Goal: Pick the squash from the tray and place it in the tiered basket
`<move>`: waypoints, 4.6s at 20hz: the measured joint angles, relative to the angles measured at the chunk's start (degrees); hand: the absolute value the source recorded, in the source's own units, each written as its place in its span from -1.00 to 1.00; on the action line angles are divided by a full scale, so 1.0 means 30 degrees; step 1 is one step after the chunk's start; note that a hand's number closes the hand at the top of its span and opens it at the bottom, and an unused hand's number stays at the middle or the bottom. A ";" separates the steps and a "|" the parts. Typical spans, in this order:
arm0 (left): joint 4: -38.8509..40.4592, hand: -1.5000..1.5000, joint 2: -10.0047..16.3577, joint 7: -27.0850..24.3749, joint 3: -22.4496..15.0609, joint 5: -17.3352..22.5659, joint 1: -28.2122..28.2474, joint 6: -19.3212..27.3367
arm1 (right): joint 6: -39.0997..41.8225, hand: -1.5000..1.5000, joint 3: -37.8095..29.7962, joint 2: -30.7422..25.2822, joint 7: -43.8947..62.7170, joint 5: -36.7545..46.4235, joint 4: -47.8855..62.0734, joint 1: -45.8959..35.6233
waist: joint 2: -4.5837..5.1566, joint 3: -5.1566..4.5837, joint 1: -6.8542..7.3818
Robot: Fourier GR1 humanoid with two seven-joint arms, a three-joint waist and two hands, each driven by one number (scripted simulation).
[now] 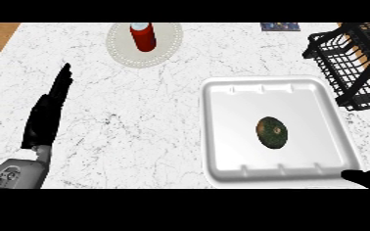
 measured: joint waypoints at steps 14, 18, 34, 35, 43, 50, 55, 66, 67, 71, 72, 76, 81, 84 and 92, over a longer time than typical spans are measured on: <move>0.0516 0.00 -0.0638 -0.0185 0.0719 -0.0425 -0.0388 -0.0855 | 0.1487 -1.00 0.4096 0.0376 0.8414 0.0333 0.1974 -0.7235 | 0.0023 0.0042 0.0306; 0.0818 0.00 -0.0870 -0.0140 0.0832 -0.0712 -0.0534 -0.0946 | 0.1624 -1.00 0.5205 0.0955 0.8951 0.0983 0.2692 -0.7986 | 0.0016 0.0047 0.0241; 0.0420 0.00 -0.1452 -0.0407 0.1786 -0.1474 -0.0002 -0.1613 | 0.2392 -1.00 0.7375 0.2398 0.9309 0.4475 0.3010 -0.7744 | -0.0017 0.0054 0.0101; 0.0499 0.00 -0.1606 -0.0368 0.1723 -0.1620 -0.0113 -0.1571 | 0.2419 -1.00 0.7449 0.2427 0.9346 0.4759 0.2911 -0.7714 | -0.0015 0.0053 0.0087; 0.0057 0.00 -0.1633 -0.0084 0.2216 -0.1759 0.0151 -0.2190 | 0.2728 -1.00 0.7840 0.3303 0.9632 0.6279 0.2799 -0.7812 | -0.0027 0.0055 0.0125; 0.0213 0.00 -0.1753 -0.0435 0.2652 -0.1907 0.0064 -0.2564 | 0.2853 -1.00 0.8064 0.4529 0.9466 0.7119 0.3836 -0.7563 | -0.0018 0.0054 0.0108; -0.0352 0.00 -0.2097 -0.0125 0.2645 -0.2238 0.0484 -0.2590 | 0.2977 -1.00 0.7697 0.5109 0.9111 0.7660 0.4519 -0.7207 | -0.0019 0.0058 0.0112; 0.0021 0.00 -0.2579 -0.0075 0.3382 -0.2656 -0.0049 -0.3191 | 0.3806 -1.00 0.7014 0.7143 0.7816 0.8845 0.7365 -0.7658 | -0.0006 0.0061 0.0126; -0.0282 0.00 -0.2744 0.0245 0.3224 -0.2909 -0.0062 -0.3044 | 0.3800 -1.00 0.7012 0.7427 0.7659 0.9060 0.7826 -0.7749 | -0.0008 0.0060 0.0135; 0.0208 0.00 -0.2899 0.0064 0.3527 -0.3073 -0.0423 -0.3268 | 0.3901 1.00 0.6911 0.8504 0.7314 0.9593 0.9117 -0.8033 | -0.0004 0.0059 0.0120; 0.0164 0.00 -0.2877 0.0098 0.3576 -0.3109 -0.0380 -0.3332 | 0.4149 1.00 0.6674 0.8499 0.7133 0.9391 0.9480 -0.8198 | -0.0018 0.0044 0.0120; 0.0316 0.00 -0.2977 -0.0245 0.3611 -0.3181 -0.0149 -0.3430 | 0.5071 1.00 0.7417 0.8242 0.6386 0.9678 0.9530 -0.8064 | -0.0133 -0.0109 0.0085; 0.0469 0.00 -0.3121 -0.0270 0.3750 -0.3493 -0.0349 -0.3415 | 0.5839 1.00 0.7701 0.7997 0.5663 1.0801 0.9450 -0.8273 | -0.0134 -0.0103 0.0066; 0.0574 0.00 -0.3188 -0.0549 0.3843 -0.3511 -0.0265 -0.3540 | 0.5586 1.00 0.7221 0.8735 0.5806 1.0691 0.9177 -0.8093 | -0.0128 -0.0085 0.0048; -0.0094 0.00 -0.3568 -0.0383 0.3295 -0.3760 -0.0491 -0.3643 | 0.2363 1.00 0.2873 0.9161 0.8403 1.2252 1.2527 -1.1925 | 0.0520 -0.0004 0.1179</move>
